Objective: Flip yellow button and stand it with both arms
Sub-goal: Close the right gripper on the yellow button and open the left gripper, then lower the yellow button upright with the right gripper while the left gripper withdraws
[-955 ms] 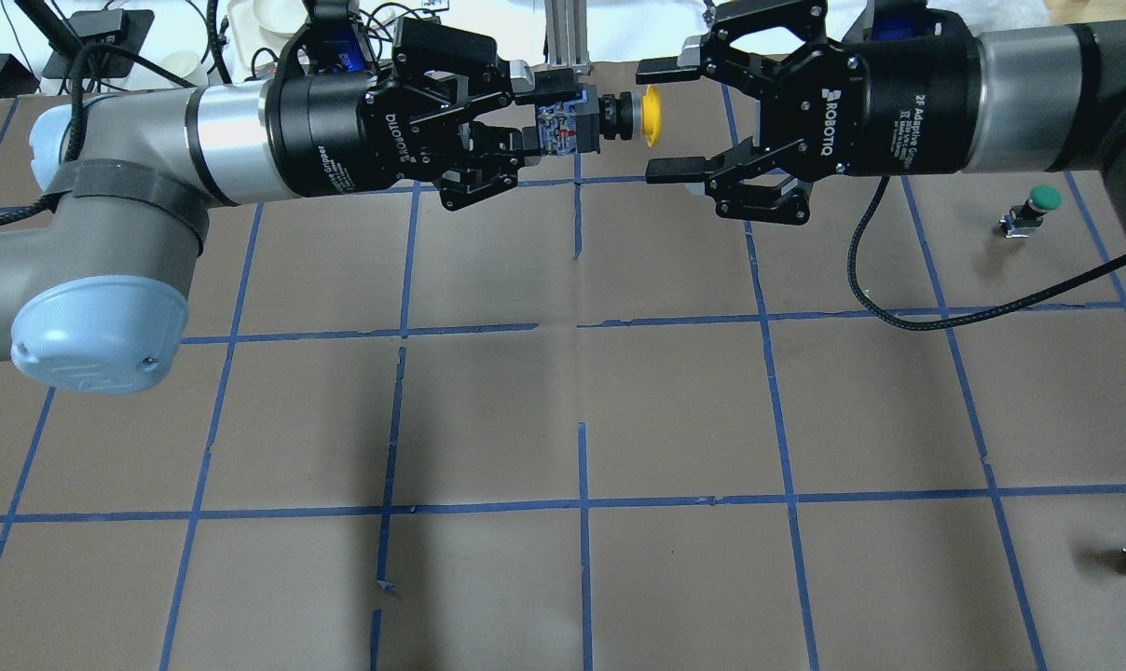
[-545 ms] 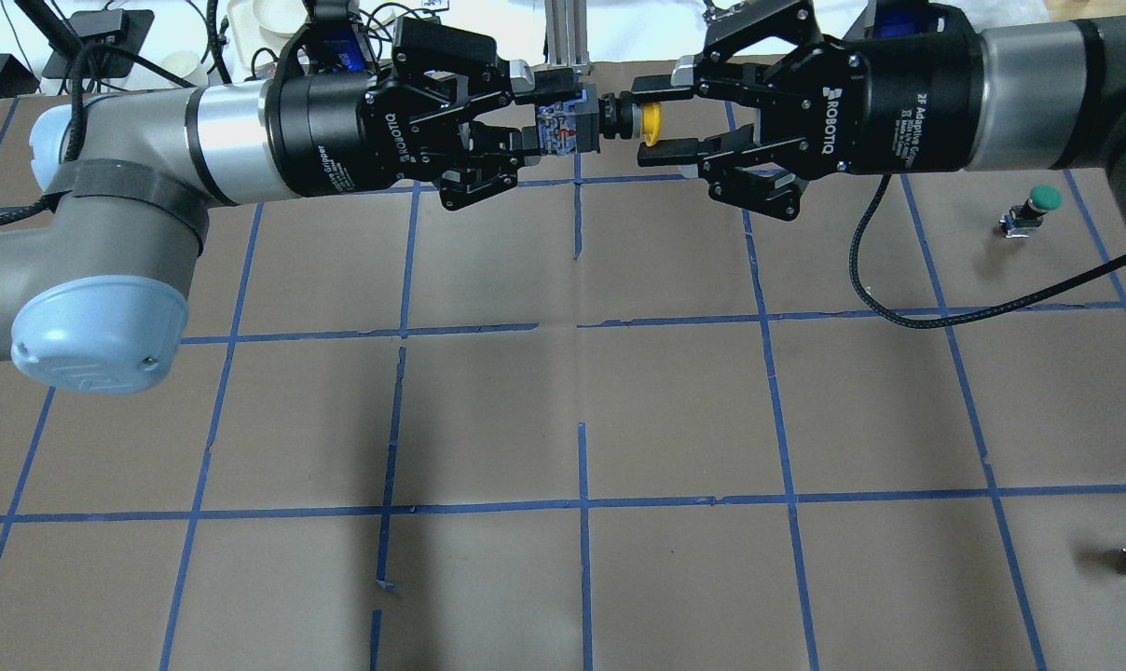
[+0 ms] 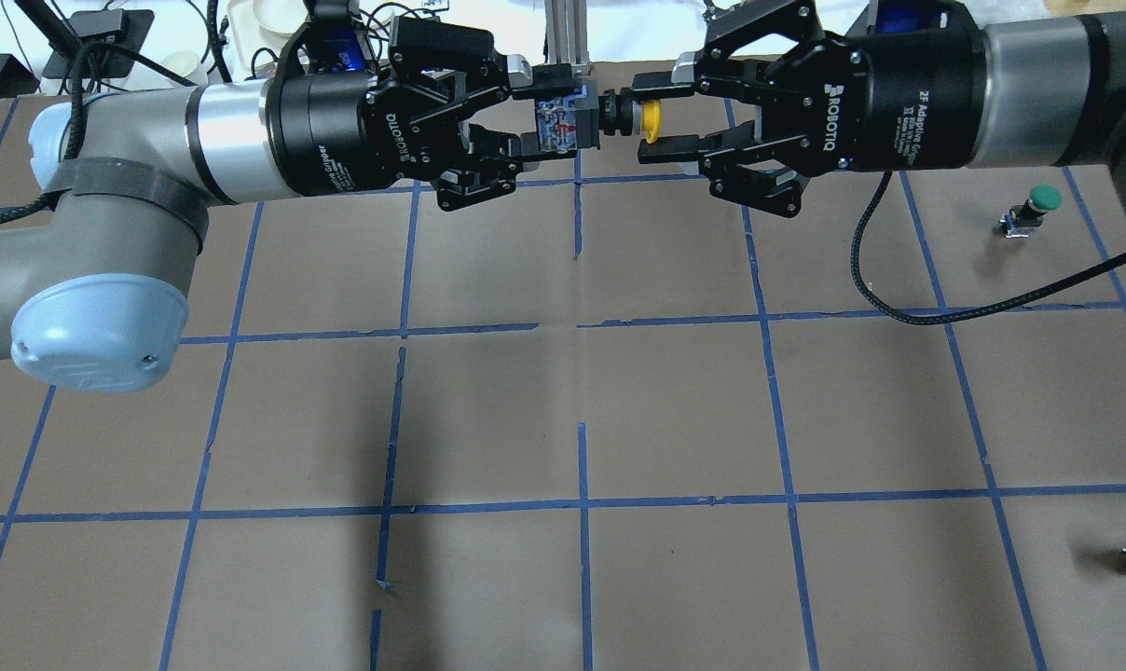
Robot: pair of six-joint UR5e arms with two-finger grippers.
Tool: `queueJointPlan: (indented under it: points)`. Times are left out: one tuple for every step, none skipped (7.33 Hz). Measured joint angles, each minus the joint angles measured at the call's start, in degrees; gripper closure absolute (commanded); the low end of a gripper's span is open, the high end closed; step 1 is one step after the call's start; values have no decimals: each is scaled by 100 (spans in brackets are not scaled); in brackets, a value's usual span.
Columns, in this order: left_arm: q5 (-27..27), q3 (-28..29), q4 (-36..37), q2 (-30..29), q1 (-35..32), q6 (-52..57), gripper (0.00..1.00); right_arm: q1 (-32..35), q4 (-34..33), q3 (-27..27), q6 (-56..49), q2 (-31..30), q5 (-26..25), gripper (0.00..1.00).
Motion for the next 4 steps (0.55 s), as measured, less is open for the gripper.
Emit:
queueJointPlan:
  points:
    - [10, 6, 30, -2, 12, -34, 1, 0, -4, -6, -2, 2, 0, 65]
    - [19, 11, 52, -12, 44, -88, 1, -2, -13, -15, -6, 8, 2, 65]
    - [41, -1, 65, -24, 96, -117, 1, -15, -48, -24, -8, 16, -1, 64]
    - [236, -11, 75, -40, 203, -133, 1, -45, -112, -31, -13, 17, -124, 64]
